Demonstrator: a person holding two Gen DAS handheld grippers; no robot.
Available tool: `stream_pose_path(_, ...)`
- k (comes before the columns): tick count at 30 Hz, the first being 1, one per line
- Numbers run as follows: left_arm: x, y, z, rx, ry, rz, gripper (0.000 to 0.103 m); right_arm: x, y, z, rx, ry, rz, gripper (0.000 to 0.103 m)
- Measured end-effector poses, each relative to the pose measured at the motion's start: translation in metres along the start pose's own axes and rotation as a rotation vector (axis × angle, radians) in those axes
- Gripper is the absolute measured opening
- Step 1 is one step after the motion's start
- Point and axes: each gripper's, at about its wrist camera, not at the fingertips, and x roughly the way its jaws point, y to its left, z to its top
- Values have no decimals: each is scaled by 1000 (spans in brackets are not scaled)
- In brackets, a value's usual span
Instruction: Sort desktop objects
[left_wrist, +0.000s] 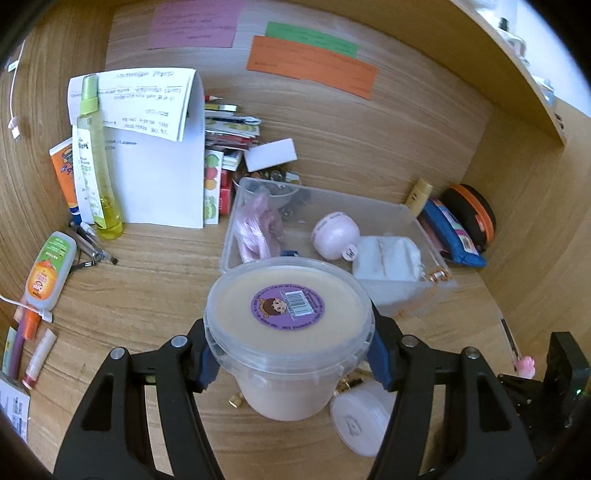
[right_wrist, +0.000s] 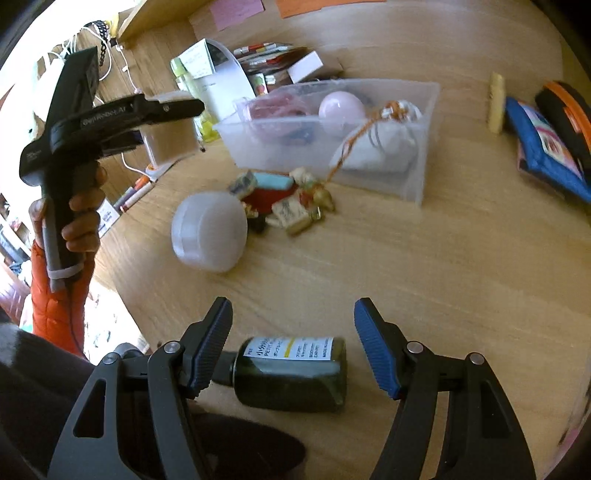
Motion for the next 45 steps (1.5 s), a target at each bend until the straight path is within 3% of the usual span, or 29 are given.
stream_pose_path(3,-5,-6,-5,12,1,-11,64,0,6,-10,-5,-14,-33,63)
stream_pose_path(5,-8,-8,-7,13,0,-17,64,1,6,-16,-1,-27,-61,54)
stream_pose_path(14,-14,-8,-10,5,-10,-25,64,2,-3,-9,33,-62,-109,53)
stream_pose_path(32,1,-7,31,29,-14,-10,64,-31,-1,131,-73,-276,-190,53)
stream_pose_path(45,37,-7,59,54,20,-13,64,9,-20,195,-30,-260,-183,53)
